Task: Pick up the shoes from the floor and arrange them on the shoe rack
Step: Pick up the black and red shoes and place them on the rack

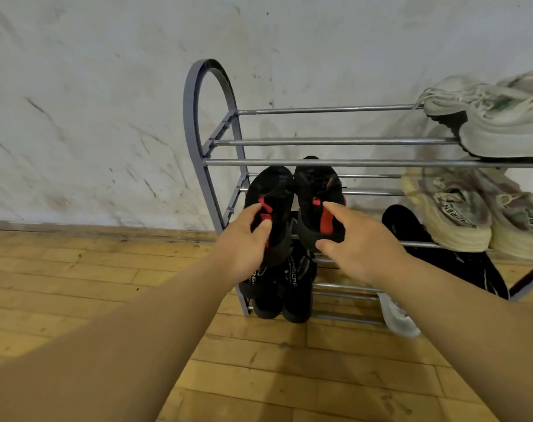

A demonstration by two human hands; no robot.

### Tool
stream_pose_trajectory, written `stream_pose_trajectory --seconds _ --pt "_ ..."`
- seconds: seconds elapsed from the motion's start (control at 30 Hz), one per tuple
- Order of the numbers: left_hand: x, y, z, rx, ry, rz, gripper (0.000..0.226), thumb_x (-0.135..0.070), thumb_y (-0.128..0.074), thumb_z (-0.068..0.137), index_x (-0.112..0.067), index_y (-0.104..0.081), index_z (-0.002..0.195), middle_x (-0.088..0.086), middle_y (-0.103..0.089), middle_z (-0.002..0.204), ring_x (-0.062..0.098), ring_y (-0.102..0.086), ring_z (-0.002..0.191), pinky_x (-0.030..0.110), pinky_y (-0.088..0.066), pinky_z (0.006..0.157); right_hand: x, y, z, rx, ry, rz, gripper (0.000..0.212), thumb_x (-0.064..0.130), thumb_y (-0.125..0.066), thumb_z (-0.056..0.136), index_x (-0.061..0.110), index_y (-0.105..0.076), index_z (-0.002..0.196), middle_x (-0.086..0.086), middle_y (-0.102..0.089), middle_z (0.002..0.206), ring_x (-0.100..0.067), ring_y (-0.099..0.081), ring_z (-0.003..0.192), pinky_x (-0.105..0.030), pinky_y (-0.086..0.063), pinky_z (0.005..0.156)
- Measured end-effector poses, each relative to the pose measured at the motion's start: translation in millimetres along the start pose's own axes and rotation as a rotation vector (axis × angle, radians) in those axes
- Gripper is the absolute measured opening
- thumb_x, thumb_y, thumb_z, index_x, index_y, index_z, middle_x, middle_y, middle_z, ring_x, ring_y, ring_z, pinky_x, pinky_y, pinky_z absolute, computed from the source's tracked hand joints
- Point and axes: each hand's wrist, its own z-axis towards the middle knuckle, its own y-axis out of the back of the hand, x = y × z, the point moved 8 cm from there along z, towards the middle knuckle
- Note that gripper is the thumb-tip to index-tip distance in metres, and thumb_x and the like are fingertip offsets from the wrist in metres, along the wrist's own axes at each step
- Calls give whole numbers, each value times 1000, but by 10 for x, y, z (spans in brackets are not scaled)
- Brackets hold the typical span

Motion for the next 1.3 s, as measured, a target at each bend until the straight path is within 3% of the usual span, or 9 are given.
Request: stream_pose_trajectory --seconds 0.1,0.17,0.3,0.43,0.53,0.7,0.87,1.07,1.3 --pt "16 -80 25 99 34 21 93 -59 -74 83 -51 -19 158 -5 -43 156 23 -53 134 41 -44 114 -11 15 17 40 -18 3 79 42 -67 94 40 -23 161 -2 -48 152 -26 -43 138 -32 -37 100" --pt "52 -88 23 145 22 224 112 -54 -85 73 -51 -13 159 -2 -31 156 26 -49 135 43 -44 114 -34 18 27 59 -35 3 80 44 -67 94 40 -23 161 -1 -48 153 -26 -45 138 -31 -37 96" --pt "13 -74 5 61 -52 395 83 -38 -78 89 -28 -32 157 3 -32 148 25 -52 124 35 -46 109 -31 30 38 57 -44 -11 79 47 -66 94 41 -24 160 2 -54 149 -25 -50 133 -31 -40 91" --pt "43 25 129 -61 -42 389 56 -36 -71 94 -25 -49 144 2 -40 139 26 -53 119 41 -47 108 -25 33 34 69 -33 -20 78 47 -65 95 43 -23 160 4 -55 147 -24 -50 132 -30 -39 90" --pt "119 164 199 -172 30 495 54 -43 -66 95 -24 -50 143 3 -44 142 33 -52 121 50 -49 105 -44 21 29 72 -25 -30 79 50 -64 95 42 -21 161 5 -47 156 -24 -43 141 -33 -39 100" --pt "42 215 148 -267 73 685 49 -53 -63 93 -23 -58 132 6 -44 137 36 -48 118 47 -47 98 -36 0 27 66 -6 -23 79 50 -63 96 42 -19 161 5 -42 160 -25 -40 144 -33 -38 105" --pt "-3 293 88 -325 87 753 57 -63 -62 90 -28 -59 135 6 -34 113 34 -43 113 46 -44 101 3 -56 43 41 25 46 78 46 -63 97 38 -22 162 5 -40 161 -21 -35 148 -30 -32 109" --pt "230 312 82 -213 161 566 61 -53 -53 100 -40 -36 157 14 -20 158 43 -40 139 49 -37 118 133 -178 115 -4 38 62 77 47 -64 97 36 -24 162 3 -47 157 -23 -43 142 -35 -38 110" --pt "231 317 87 -133 136 496 60 -43 -51 105 -35 -30 161 10 -8 167 37 -44 142 44 -40 114 271 -347 238 -66 19 73 77 52 -63 96 39 -22 161 -2 -51 151 -26 -51 135 -42 -48 106"
